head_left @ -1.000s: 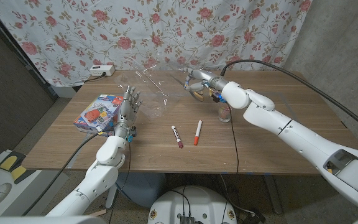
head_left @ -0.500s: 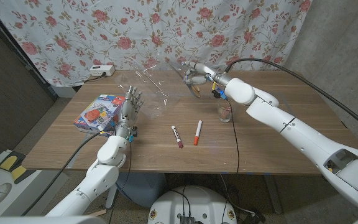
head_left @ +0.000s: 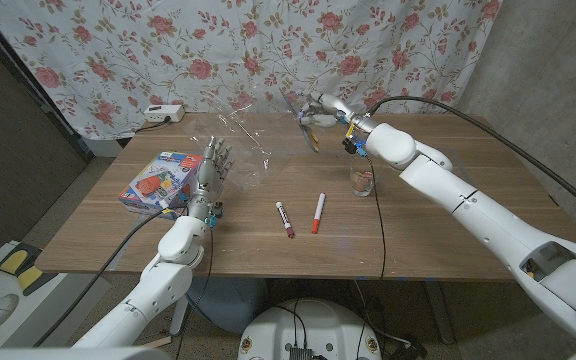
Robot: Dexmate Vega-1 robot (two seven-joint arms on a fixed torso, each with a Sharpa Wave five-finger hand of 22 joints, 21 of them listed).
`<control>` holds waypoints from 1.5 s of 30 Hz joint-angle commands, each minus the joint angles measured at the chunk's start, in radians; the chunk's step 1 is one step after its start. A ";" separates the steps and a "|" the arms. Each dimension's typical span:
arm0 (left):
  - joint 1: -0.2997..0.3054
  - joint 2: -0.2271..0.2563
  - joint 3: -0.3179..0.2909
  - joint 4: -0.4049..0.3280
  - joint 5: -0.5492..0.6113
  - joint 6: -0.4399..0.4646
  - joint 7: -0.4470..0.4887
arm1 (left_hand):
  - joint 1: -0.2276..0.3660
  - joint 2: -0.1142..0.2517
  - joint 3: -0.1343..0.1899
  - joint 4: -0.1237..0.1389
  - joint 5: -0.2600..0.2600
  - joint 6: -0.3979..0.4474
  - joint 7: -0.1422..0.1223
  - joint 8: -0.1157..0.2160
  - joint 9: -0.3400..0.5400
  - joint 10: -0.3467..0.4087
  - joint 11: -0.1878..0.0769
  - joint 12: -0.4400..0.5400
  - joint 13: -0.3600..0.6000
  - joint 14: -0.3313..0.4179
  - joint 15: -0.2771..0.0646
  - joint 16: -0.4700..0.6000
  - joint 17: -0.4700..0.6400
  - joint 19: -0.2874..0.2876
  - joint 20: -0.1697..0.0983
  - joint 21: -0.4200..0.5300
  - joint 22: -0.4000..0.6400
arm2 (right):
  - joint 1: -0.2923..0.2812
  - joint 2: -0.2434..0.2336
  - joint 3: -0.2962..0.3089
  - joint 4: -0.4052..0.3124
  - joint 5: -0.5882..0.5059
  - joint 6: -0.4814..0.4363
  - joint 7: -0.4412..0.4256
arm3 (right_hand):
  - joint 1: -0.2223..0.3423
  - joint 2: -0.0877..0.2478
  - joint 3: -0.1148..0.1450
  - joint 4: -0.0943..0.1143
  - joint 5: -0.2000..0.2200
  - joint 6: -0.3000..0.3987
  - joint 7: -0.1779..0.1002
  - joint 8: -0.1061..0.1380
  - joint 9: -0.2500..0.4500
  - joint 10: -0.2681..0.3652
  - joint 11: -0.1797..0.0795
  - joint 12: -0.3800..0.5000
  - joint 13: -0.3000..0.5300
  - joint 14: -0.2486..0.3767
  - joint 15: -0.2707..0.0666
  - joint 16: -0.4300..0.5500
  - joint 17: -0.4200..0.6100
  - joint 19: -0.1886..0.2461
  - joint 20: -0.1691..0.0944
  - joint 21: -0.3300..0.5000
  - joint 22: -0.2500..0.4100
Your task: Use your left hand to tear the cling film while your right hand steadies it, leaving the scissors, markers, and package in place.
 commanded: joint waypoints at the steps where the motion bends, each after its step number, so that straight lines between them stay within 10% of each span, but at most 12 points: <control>1: 0.005 -0.007 -0.003 -0.012 -0.055 0.006 -0.032 | -0.010 0.003 -0.004 0.004 0.007 0.015 -0.001 0.009 0.002 0.007 0.001 0.003 0.002 -0.002 0.003 0.000 0.001 -0.003 0.005 -0.001 0.003 | -0.012 0.032 0.042 0.062 0.211 0.049 0.059 | 0.014 0.000 -0.004 -0.002 0.004 0.015 -0.002 0.006 0.003 0.111 -0.106 0.011 0.003 0.010 -0.135 0.002 0.002 0.007 -0.004 0.004 0.003; 14: 0.012 -0.005 -0.003 -0.032 -0.027 -0.007 -0.015 | -0.009 0.008 -0.005 0.004 0.012 0.079 -0.048 0.024 0.002 -0.002 -0.008 -0.001 0.002 -0.010 0.002 -0.003 0.001 -0.008 0.001 -0.002 0.003 | -0.027 0.049 0.059 0.078 0.354 0.064 0.094 | 0.014 0.001 -0.008 0.002 0.006 0.018 -0.007 0.003 0.003 0.111 -0.108 0.015 0.002 0.008 -0.134 -0.001 0.006 0.004 -0.002 0.003 0.003; 35: 0.025 0.008 -0.009 -0.069 0.035 -0.020 0.029 | 0.027 0.030 0.009 -0.011 0.014 0.232 -0.026 0.057 0.011 -0.061 -0.017 -0.017 0.003 -0.036 -0.008 -0.008 0.000 -0.020 -0.008 -0.004 0.002 | -0.040 0.047 0.057 0.060 0.406 0.046 0.070 | 0.016 0.000 -0.014 0.003 0.009 0.035 -0.015 0.004 0.003 0.111 -0.108 0.020 -0.001 0.010 -0.134 -0.005 0.010 0.001 -0.004 0.002 0.003; 45: 0.019 0.020 -0.003 -0.084 0.088 -0.018 0.049 | 0.140 0.065 0.061 -0.051 -0.005 0.375 -0.016 0.093 0.015 -0.116 -0.026 -0.022 0.004 -0.070 -0.006 -0.009 -0.001 -0.040 -0.004 -0.007 0.001 | -0.035 0.055 0.057 0.062 0.426 0.041 0.069 | 0.017 0.003 -0.017 0.005 0.010 0.038 -0.018 0.002 0.003 0.109 -0.109 0.022 -0.003 0.010 -0.136 -0.007 0.014 -0.002 -0.005 0.002 0.003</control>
